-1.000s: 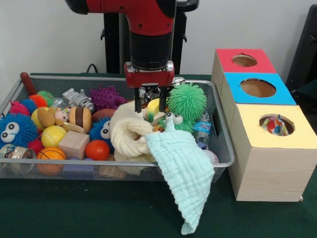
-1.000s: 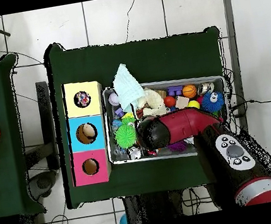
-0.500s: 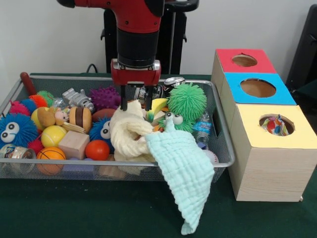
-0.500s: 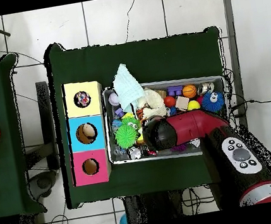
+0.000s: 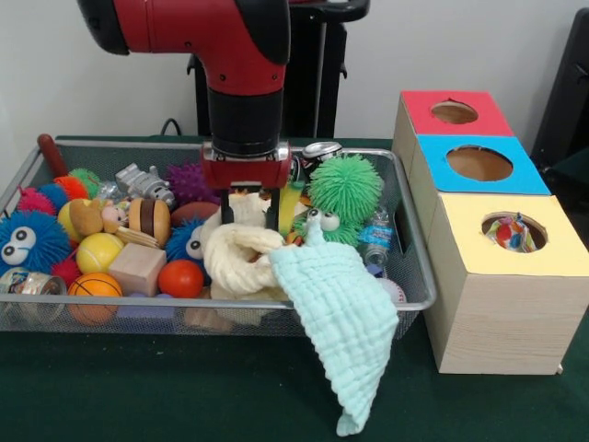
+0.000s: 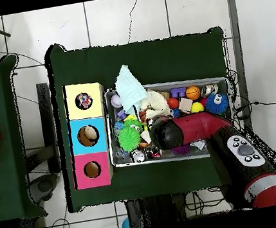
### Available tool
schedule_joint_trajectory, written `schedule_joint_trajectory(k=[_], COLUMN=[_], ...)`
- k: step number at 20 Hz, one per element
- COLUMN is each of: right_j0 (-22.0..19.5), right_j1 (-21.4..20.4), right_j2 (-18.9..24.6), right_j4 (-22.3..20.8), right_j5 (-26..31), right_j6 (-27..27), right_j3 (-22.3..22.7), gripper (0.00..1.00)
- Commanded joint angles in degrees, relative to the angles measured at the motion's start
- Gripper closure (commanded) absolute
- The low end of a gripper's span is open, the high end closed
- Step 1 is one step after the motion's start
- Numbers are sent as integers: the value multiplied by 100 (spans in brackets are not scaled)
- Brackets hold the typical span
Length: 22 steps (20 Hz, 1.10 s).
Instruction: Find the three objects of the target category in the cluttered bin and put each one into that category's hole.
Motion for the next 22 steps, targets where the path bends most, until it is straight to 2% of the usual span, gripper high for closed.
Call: schedule_joint_trajectory(k=[1,4,9,10,20,21,22], right_j0=[231,414,471,479,459,444,278], right_j1=[565,606,649,636,518,456,253], right_j2=[-200,-490,-459,-460,-372,-339,-153], right_j4=[-118,-188,-150,-149,-82,-46,48], right_j5=[1124,1559,1379,1388,1270,1169,1091], right_j6=[-205,-200,-65,-57,-84,-27,-134], right_j3=[-804,-976,-1123,-1123,-1030,-962,-668], gripper=[0,0,0,100,100,100,100])
